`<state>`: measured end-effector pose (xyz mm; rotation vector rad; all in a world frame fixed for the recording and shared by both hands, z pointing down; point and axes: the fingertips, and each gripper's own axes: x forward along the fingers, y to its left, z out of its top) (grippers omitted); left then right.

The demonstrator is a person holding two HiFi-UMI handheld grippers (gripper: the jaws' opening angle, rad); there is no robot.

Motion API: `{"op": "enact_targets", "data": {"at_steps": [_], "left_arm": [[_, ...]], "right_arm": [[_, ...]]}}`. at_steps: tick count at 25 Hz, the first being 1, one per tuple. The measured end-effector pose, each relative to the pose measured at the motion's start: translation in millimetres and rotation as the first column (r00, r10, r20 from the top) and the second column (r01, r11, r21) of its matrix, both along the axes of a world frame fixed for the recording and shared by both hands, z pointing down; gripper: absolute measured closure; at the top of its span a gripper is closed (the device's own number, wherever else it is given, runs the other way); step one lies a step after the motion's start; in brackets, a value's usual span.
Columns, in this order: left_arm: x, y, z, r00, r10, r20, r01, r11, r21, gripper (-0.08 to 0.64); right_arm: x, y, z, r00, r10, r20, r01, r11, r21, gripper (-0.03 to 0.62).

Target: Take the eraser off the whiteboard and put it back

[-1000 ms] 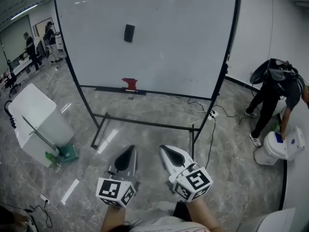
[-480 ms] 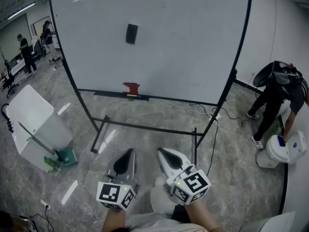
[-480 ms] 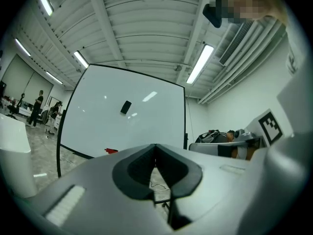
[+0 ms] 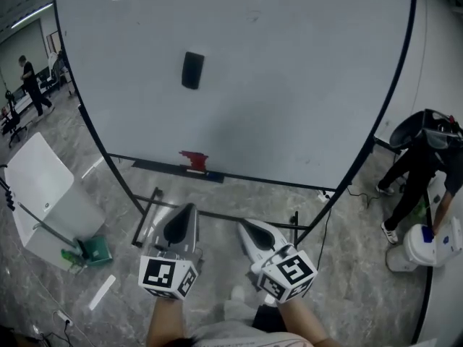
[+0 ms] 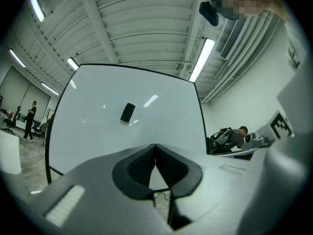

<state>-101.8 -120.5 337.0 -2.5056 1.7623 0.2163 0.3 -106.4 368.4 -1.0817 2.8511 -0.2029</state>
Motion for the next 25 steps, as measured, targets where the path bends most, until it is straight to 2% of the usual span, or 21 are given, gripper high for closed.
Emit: {"op": "enact_targets", "data": {"at_steps": [2, 3, 6, 11, 13, 18, 21, 25], "left_arm": [[-5, -37, -13, 1.000, -0.006, 0.021, 0.006, 1.000, 0.025, 0.556], [-7, -55, -22, 0.999, -0.010, 0.032, 0.008, 0.999, 0.043, 0.526], [-14, -103, -52, 0.998, -0.035, 0.055, 0.030, 0.994, 0.101, 0.500], [-23, -162, -93, 0.992, -0.082, 0.098, 0.064, 0.983, 0.171, 0.424], [-26, -180, -106, 0.989, -0.094, 0.117, 0.071, 0.980, 0.185, 0.407], [-28, -223, -136, 0.973, -0.136, 0.189, 0.094, 0.972, 0.215, 0.295], [-30, -248, -155, 0.957, -0.177, 0.232, 0.124, 0.966, 0.226, 0.273], [-35, -277, -172, 0.951, -0.189, 0.244, 0.138, 0.967, 0.212, 0.265]], "right_arm": [[-2, -27, -4, 1.000, -0.006, -0.003, 0.006, 1.000, 0.010, 0.592], [-4, -40, -7, 1.000, -0.013, -0.006, 0.013, 1.000, 0.020, 0.591], [-6, -73, -16, 0.999, -0.029, -0.024, 0.030, 0.998, 0.049, 0.591], [-8, -113, -18, 0.999, -0.024, -0.032, 0.025, 0.999, 0.046, 0.592], [-12, -123, -17, 0.999, -0.024, -0.032, 0.025, 0.999, 0.044, 0.591], [-24, -146, -20, 1.000, -0.022, 0.002, 0.022, 0.999, 0.049, 0.592], [-31, -155, -25, 1.000, -0.024, 0.017, 0.023, 0.998, 0.058, 0.591], [-32, -167, -30, 0.999, -0.002, 0.033, 0.001, 0.998, 0.059, 0.591]]}}
